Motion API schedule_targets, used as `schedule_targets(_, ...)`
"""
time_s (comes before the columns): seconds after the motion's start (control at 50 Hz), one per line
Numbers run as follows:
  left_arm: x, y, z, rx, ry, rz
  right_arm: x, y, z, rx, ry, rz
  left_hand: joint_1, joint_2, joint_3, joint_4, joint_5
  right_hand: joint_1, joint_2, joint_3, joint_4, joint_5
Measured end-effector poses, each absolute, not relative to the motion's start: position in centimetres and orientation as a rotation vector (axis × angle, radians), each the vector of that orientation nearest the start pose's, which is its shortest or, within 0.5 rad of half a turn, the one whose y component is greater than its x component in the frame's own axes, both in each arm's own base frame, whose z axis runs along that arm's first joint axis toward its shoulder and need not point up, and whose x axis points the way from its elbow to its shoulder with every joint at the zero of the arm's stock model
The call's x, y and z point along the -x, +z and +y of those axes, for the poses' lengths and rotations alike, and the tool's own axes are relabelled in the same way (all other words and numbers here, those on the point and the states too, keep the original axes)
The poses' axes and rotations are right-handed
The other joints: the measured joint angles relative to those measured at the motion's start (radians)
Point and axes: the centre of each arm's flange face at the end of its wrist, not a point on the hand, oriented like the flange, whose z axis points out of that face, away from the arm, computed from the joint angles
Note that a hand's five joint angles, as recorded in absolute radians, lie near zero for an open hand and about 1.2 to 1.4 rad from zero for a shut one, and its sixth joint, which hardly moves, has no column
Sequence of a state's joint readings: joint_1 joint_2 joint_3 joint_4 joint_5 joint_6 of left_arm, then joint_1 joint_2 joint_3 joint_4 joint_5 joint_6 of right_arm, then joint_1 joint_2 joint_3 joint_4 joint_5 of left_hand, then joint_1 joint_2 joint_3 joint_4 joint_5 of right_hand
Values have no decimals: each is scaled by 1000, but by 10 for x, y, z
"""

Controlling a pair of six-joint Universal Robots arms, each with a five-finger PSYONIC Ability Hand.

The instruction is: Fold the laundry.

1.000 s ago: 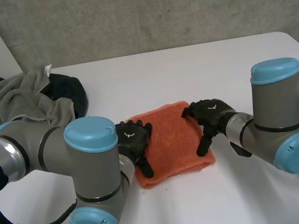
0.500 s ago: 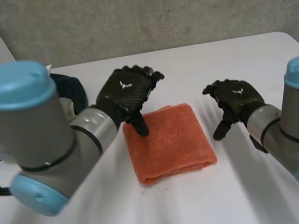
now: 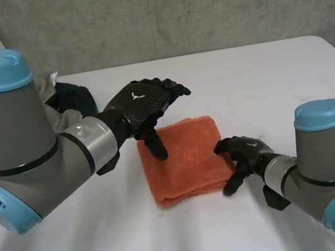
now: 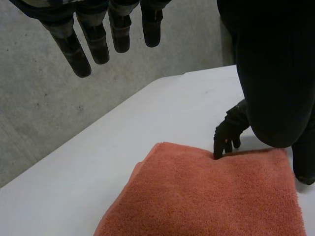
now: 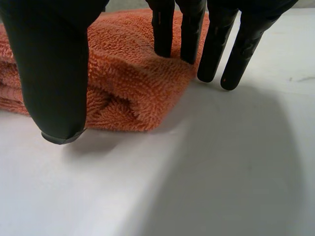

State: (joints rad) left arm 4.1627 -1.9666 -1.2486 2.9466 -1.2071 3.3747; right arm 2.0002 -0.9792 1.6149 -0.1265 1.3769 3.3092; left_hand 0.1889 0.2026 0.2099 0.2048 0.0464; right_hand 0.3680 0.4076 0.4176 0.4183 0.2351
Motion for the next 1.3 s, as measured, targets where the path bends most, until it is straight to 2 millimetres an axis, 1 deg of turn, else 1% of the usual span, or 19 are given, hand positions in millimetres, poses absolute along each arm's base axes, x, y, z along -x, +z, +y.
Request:
schedule_targets(0.42,334,254,-223,-1508,-2097,2543,-304,108,-264,422,-1274,2261,0,0,0,0,0,138,188,176,170,140)
schedule_targets(0.48,332,252,-224,-1504,-2087,2551,-308,107,-269,416,-1283,2251,0,0,0,0,0,190,247,236,232,194)
schedule_targets(0.62,331,249,-224,-1498,-2073,2562,-312,105,-277,408,-1294,2242,0,0,0,0,0,194,253,243,238,196)
schedule_targets(0.68,331,248,-224,-1498,-2069,2565,-314,104,-279,407,-1296,2238,0,0,0,0,0,224,307,295,293,246)
schedule_targets(0.72,330,248,-224,-1498,-2067,2566,-316,104,-280,408,-1297,2233,0,0,0,0,0,311,408,398,387,332)
schedule_targets(0.76,330,248,-225,-1497,-2066,2567,-319,105,-281,412,-1303,2221,0,0,0,0,0,438,620,609,618,553)
schedule_targets(0.78,330,248,-225,-1497,-2066,2567,-319,105,-281,412,-1303,2221,0,0,0,0,0,438,620,609,618,553)
schedule_targets(0.8,330,248,-225,-1497,-2066,2567,-320,106,-282,414,-1307,2215,0,0,0,0,0,488,711,705,736,654)
schedule_targets(0.9,330,247,-225,-1494,-2067,2567,-325,116,-291,422,-1354,2173,0,0,0,0,0,514,743,740,770,684)
schedule_targets(0.98,330,248,-226,-1493,-2072,2563,-330,131,-311,419,-1434,2113,0,0,0,0,0,514,743,741,770,698)
schedule_targets(1.02,330,248,-226,-1493,-2075,2561,-326,137,-326,403,-1482,2099,0,0,0,0,0,514,743,757,770,698)
schedule_targets(1.04,330,248,-226,-1493,-2076,2561,-321,140,-339,388,-1522,2094,0,0,0,0,0,514,743,762,770,699)
schedule_targets(1.06,330,248,-226,-1493,-2076,2561,-321,140,-339,388,-1522,2094,0,0,0,0,0,514,743,762,770,699)
schedule_targets(1.08,330,248,-226,-1492,-2078,2560,-316,143,-349,375,-1552,2093,0,0,0,0,0,518,743,764,770,701)
schedule_targets(1.1,330,248,-226,-1492,-2079,2559,-301,147,-374,338,-1633,2098,0,0,0,0,0,529,743,764,770,709)
schedule_targets(1.12,331,249,-226,-1492,-2080,2559,-299,148,-377,333,-1645,2099,0,0,0,0,0,529,743,764,770,709)
schedule_targets(1.16,331,249,-226,-1491,-2083,2556,-284,151,-398,299,-1719,2112,0,0,0,0,0,529,743,764,770,714)
schedule_targets(1.18,331,250,-227,-1490,-2086,2555,-268,153,-418,264,-1788,2130,0,0,0,0,0,529,743,764,770,715)
schedule_targets(1.3,331,253,-228,-1482,-2104,2547,-210,153,-477,119,-1972,2212,0,0,0,0,0,529,743,764,770,715)
